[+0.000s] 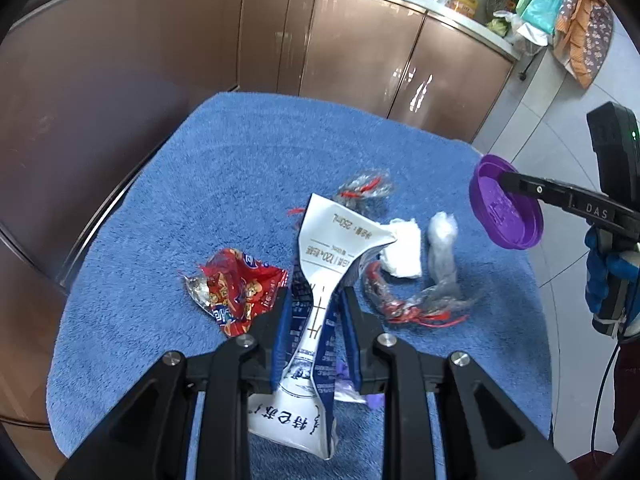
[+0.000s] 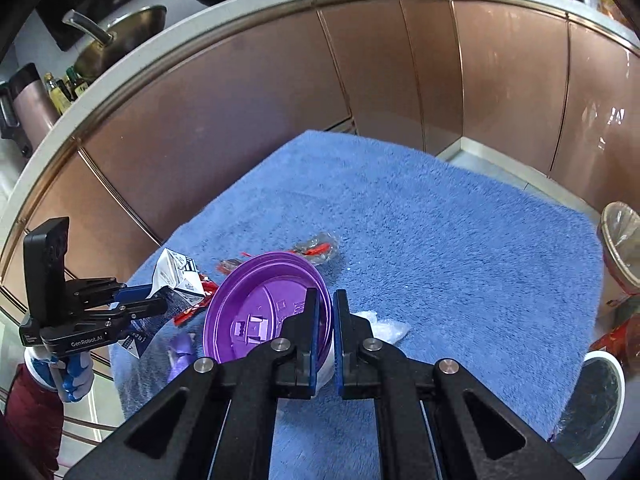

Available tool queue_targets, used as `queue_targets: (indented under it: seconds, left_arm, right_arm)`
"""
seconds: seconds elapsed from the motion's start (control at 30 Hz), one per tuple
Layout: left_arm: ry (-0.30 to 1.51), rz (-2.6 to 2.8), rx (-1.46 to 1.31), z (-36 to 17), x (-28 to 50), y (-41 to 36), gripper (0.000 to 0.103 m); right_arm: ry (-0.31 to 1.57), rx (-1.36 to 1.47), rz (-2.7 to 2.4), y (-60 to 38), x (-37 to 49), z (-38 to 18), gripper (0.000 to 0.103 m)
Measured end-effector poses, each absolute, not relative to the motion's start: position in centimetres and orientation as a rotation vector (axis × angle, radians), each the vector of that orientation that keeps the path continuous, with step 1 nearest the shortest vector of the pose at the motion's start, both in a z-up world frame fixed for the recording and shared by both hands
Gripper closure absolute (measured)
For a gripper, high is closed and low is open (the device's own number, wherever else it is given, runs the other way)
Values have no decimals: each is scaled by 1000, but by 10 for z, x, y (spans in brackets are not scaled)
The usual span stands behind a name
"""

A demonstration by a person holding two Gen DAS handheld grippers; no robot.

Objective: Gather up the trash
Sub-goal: 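Carry the carton and purple lid in both tools over the bucket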

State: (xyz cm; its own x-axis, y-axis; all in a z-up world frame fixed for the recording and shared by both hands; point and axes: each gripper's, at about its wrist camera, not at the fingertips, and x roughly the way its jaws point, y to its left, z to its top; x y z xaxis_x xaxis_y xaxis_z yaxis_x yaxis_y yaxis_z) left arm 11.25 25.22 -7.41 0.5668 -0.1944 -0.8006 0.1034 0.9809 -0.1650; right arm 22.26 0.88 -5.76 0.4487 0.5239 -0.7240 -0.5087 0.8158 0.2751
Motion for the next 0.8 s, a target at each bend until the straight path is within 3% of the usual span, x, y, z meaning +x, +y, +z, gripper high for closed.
queue_targets:
  seconds: [0.43,0.8]
  left_arm:
    - [796,-192,-89,-3,83,219,80]
    - [760,-360,-18,27,111,105,80]
  right_arm:
    - [773,49,572,-48,170,-4,97]
    - [721,124,387,-157,150,9,97]
